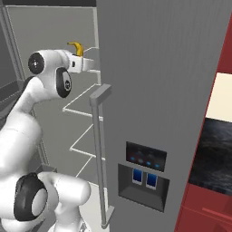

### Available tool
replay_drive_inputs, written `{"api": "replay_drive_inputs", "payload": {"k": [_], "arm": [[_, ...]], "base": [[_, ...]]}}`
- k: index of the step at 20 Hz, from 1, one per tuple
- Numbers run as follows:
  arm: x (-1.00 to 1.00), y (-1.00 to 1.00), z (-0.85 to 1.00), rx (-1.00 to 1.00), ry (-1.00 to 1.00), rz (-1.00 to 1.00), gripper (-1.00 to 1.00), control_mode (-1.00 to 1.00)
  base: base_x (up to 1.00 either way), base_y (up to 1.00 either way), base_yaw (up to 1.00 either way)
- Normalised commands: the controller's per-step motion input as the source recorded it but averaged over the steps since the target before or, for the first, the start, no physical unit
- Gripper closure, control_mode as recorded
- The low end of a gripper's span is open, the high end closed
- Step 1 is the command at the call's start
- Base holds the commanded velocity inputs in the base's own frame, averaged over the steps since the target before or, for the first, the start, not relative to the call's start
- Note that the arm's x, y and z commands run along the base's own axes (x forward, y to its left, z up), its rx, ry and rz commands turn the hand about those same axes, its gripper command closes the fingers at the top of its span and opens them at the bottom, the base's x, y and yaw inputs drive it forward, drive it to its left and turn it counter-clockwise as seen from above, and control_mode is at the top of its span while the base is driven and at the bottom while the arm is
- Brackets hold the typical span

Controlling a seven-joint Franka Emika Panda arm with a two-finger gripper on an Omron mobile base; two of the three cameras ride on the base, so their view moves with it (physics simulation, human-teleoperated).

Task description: Pick the pear and banana from the fridge and place them on the plate next to the blender to make a fruit smoothie.

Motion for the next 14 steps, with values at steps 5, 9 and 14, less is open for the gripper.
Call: {"api": "replay_drive_inputs", "payload": {"k": [5,9,14], "arm": [[-1.00,-0.06,-0.51,0.10,0.21,0.00,1.00,-1.00],[-1.00,0.00,-0.99,0.11,0.32,0.00,1.00,-1.00],[-1.00,-0.17,-0.89,0.11,0.12,-0.02,1.00,-1.00]], "base": [[0.00,0.00,0.00],[0.00,0.00,0.00],[0.00,0.00,0.00]]}}
